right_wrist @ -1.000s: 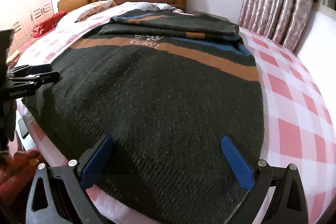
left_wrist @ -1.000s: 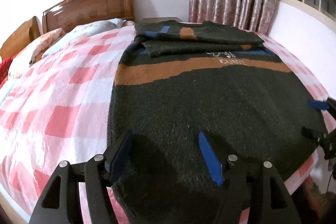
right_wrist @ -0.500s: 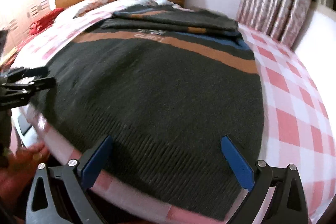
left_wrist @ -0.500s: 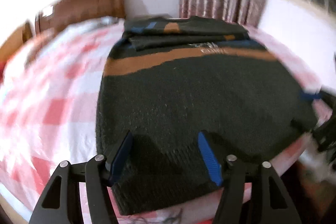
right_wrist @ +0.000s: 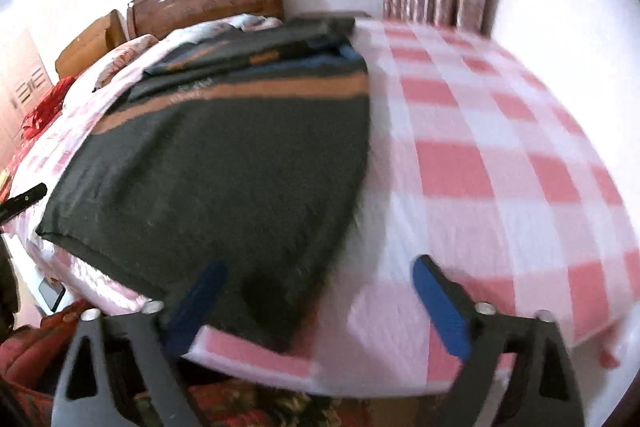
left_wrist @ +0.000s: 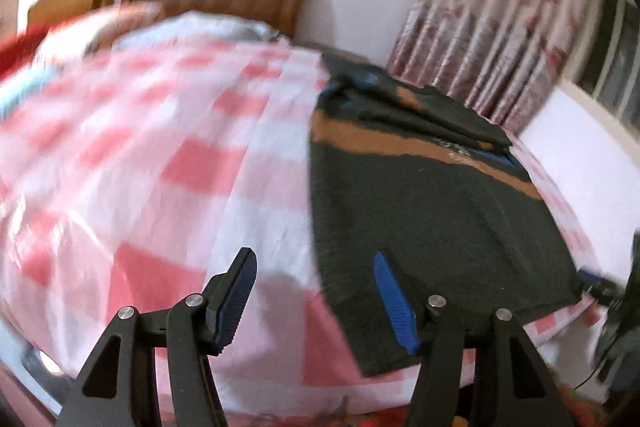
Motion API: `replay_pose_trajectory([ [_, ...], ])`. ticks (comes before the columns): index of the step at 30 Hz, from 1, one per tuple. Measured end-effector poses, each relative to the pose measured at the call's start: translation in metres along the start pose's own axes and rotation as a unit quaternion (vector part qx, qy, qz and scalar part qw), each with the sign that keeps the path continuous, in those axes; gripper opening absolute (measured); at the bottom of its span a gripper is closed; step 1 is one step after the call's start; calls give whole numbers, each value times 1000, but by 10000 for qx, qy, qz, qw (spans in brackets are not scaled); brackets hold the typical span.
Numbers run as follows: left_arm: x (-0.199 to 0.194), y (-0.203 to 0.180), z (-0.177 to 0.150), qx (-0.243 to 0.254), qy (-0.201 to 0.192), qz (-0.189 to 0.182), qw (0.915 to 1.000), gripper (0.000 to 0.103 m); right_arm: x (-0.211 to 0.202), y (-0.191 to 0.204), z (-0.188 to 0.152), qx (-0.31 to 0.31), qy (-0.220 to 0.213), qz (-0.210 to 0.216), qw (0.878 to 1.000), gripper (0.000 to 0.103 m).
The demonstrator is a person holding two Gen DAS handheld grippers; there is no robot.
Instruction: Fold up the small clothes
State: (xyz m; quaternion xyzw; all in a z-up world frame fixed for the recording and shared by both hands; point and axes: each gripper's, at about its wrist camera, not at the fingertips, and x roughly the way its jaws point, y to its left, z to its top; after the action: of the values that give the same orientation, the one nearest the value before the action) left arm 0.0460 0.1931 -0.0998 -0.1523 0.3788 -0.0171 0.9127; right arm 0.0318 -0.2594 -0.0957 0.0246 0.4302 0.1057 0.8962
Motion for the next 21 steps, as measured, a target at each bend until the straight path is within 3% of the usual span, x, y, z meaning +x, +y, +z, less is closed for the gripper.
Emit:
replay_pose_trajectory([
  [6, 3, -25, -9, 348, 120, -328, 9988, 61, 1, 22, -3, -483, -80, 47, 9988, 103],
  [9, 11, -46, -11, 810, 162, -5, 9966, 61, 4, 34, -2, -550, -209, 63, 9982, 103],
  [12, 13, -49, -9, 824, 189, -55, 9964, 61, 1, 31, -4, -416, -308, 40, 9987, 103],
  [14, 13, -47, -8, 777, 172, -97, 9968, 58, 0, 25, -3, -263, -350, 94, 9990, 82],
  [16, 14, -47, -8, 785, 150, -56, 9968, 54, -1, 25, -4, -266, -347, 136, 9989, 90],
  [17, 14, -47, -8, 801, 156, -42, 9967, 54, -1, 27, -4, -314, -337, 120, 9989, 103],
  [19, 15, -50, -8, 867, 165, 19, 9961, 51, -1, 28, -3, -361, -344, 102, 9987, 103],
  [20, 15, -50, -7, 896, 165, 61, 9958, 39, 0, 29, -4, -377, -365, 87, 9986, 89],
  [21, 16, -51, -7, 911, 176, 76, 9957, 20, 0, 29, -4, -407, -400, 58, 9984, 35],
])
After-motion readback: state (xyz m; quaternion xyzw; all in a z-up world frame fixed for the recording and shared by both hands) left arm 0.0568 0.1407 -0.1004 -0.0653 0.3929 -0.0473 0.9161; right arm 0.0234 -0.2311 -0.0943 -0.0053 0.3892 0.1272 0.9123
